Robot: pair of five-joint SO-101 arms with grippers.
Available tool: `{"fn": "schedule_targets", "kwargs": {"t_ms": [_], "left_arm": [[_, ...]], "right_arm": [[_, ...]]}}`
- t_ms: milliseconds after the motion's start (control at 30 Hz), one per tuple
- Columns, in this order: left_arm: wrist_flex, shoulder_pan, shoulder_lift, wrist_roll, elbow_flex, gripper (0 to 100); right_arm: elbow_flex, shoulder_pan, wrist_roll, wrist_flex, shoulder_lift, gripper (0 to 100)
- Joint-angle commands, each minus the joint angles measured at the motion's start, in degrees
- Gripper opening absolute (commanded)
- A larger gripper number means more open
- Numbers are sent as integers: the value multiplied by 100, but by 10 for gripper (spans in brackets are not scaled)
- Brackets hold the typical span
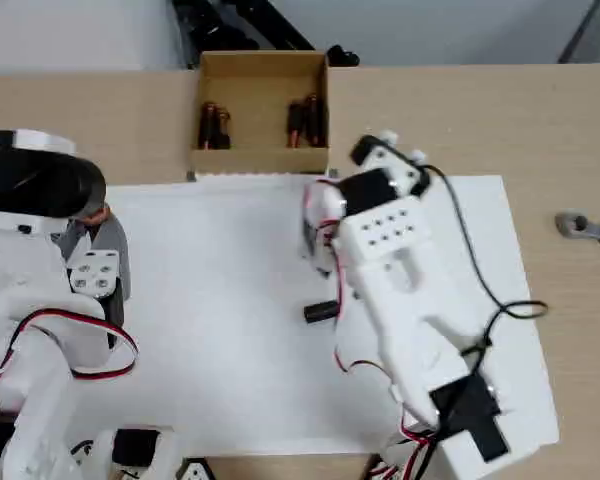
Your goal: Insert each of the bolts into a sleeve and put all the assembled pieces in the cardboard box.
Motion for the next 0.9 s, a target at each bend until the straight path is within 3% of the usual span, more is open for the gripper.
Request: {"fn": "schedule_targets", "kwargs": {"t_ms": [0,600,867], "left_arm": [[79,0,-18,9,4,6],[79,-9,-9,-26,259,6],[-123,-9,-18,-35,629,6]], "right_arm": [[-325,-514,-246,-48,110,169],[-281,-716,-545,-338,1191,169],[-290,-382,-545,-365,1815,169]]}}
